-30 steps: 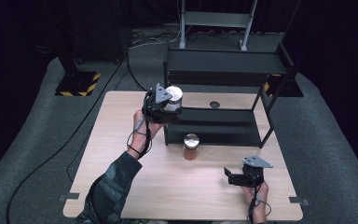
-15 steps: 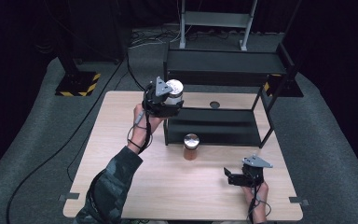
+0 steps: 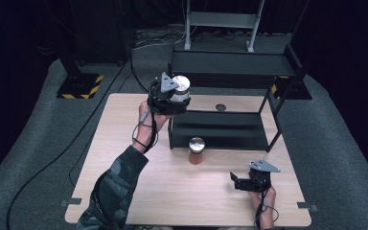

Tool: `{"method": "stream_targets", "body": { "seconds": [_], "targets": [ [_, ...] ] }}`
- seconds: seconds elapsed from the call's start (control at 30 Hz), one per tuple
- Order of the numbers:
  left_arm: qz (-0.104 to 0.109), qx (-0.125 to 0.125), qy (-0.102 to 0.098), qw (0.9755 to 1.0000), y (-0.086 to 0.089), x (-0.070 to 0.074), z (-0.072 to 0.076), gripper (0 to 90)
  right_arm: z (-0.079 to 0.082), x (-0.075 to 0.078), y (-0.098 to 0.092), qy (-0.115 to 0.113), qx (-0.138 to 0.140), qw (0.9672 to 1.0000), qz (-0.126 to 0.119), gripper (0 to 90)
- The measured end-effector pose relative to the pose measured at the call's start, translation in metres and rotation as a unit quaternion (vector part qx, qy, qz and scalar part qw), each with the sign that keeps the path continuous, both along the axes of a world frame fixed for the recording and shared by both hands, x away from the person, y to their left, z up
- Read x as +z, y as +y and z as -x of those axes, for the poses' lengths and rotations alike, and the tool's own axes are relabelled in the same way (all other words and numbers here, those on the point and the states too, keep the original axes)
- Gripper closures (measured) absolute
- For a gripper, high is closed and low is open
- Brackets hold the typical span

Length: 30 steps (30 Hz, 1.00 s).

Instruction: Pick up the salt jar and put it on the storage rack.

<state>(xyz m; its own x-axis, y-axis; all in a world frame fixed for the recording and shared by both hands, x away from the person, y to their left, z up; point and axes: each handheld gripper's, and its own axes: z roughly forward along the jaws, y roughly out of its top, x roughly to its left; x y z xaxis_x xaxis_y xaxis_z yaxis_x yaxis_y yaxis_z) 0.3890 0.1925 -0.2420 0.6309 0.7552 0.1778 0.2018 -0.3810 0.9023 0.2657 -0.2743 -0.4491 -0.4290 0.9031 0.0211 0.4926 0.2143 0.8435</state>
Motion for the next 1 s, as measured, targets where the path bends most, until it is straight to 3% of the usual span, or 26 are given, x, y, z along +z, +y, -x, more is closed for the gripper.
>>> {"method": "stream_targets", "body": {
  "seconds": [0.5,1.0],
  "targets": [
    [0.004,0.0,0.001,1.0,-0.001,0.01,-0.007,30.6,0.0,0.0,0.001,0.001,0.0,1.0,0.001,0.0],
    [0.007,-0.001,-0.012,0.9999,-0.002,0.026,-0.006,30.6,0.0,0.001,0.001,0.001,-0.001,1.0,0.003,0.0]
  ]
}}
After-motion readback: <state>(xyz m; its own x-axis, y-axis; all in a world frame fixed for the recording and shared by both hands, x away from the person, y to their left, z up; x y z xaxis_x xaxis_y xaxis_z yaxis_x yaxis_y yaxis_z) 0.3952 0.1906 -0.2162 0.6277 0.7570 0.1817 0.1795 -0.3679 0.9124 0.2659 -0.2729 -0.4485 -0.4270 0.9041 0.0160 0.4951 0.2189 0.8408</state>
